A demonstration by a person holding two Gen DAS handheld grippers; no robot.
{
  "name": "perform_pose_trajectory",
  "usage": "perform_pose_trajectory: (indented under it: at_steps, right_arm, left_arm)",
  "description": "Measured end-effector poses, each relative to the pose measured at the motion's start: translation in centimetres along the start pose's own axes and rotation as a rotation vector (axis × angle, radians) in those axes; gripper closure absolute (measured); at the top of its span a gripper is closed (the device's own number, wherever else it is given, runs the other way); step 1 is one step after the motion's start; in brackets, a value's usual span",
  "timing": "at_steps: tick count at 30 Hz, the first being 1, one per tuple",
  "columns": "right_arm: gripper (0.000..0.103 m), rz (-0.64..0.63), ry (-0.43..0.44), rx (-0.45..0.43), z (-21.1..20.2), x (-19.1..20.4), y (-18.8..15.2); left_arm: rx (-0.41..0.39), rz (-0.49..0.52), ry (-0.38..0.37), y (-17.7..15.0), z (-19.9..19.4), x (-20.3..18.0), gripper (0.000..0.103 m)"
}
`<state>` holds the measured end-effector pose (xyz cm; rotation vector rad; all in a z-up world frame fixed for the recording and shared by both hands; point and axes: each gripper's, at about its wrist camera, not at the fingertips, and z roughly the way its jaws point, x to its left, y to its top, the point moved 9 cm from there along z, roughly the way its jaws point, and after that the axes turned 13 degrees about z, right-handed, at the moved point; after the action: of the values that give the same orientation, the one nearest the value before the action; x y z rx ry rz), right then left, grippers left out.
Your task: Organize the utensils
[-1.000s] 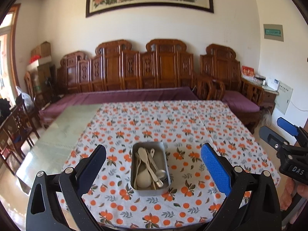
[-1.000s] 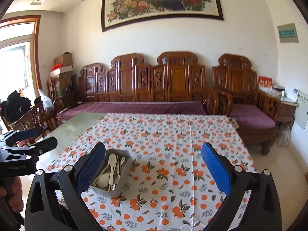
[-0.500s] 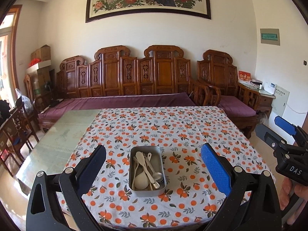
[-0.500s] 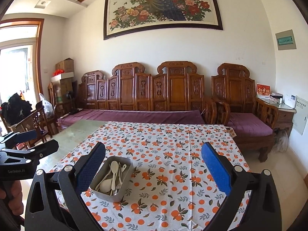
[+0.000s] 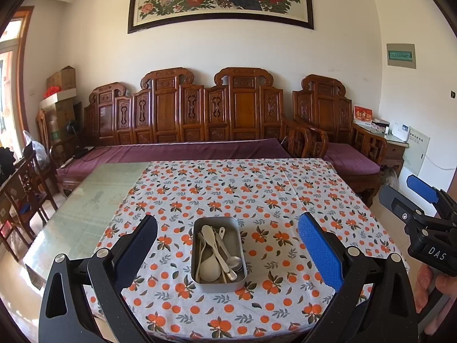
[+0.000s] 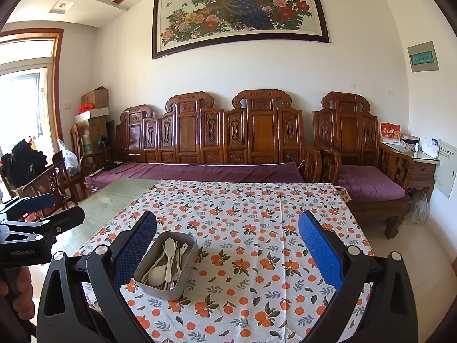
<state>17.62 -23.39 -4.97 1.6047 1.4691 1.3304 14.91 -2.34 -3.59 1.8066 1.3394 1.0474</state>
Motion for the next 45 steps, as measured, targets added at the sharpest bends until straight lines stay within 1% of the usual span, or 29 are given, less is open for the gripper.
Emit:
perform_pose_trajectory:
  at_steps: [26, 45]
  right_arm:
    - [0.003, 0.003, -0.001, 0.002, 0.12, -0.13, -0.09]
    - [0.003, 0.004, -0.001, 0.003, 0.24, -0.34, -0.31]
  left_arm:
    - [-0.021, -0.004, 0.001, 0.57, -0.57, -0.49, 0.008]
    - [-0.016, -0.007, 0.003, 0.28, -0.43, -0.24, 0.008]
